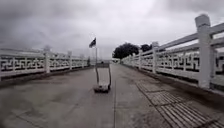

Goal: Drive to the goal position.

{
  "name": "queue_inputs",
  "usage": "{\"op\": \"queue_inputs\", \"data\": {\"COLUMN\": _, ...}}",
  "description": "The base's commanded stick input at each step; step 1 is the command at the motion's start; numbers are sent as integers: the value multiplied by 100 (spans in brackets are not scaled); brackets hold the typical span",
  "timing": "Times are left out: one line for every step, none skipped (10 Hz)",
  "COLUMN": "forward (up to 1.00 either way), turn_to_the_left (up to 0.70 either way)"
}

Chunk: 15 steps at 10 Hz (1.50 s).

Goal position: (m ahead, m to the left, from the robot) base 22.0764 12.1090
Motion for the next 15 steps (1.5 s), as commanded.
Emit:
{"op": "queue_inputs", "data": {"forward": 69, "turn_to_the_left": 1}}
{"op": "queue_inputs", "data": {"forward": 69, "turn_to_the_left": 1}}
{"op": "queue_inputs", "data": {"forward": 69, "turn_to_the_left": 1}}
{"op": "queue_inputs", "data": {"forward": 69, "turn_to_the_left": 1}}
{"op": "queue_inputs", "data": {"forward": 69, "turn_to_the_left": 1}}
{"op": "queue_inputs", "data": {"forward": 69, "turn_to_the_left": 1}}
{"op": "queue_inputs", "data": {"forward": 69, "turn_to_the_left": 1}}
{"op": "queue_inputs", "data": {"forward": 69, "turn_to_the_left": 1}}
{"op": "queue_inputs", "data": {"forward": 69, "turn_to_the_left": 1}}
{"op": "queue_inputs", "data": {"forward": 69, "turn_to_the_left": 1}}
{"op": "queue_inputs", "data": {"forward": 69, "turn_to_the_left": 1}}
{"op": "queue_inputs", "data": {"forward": 69, "turn_to_the_left": 1}}
{"op": "queue_inputs", "data": {"forward": 69, "turn_to_the_left": 1}}
{"op": "queue_inputs", "data": {"forward": 69, "turn_to_the_left": 1}}
{"op": "queue_inputs", "data": {"forward": 69, "turn_to_the_left": 1}}
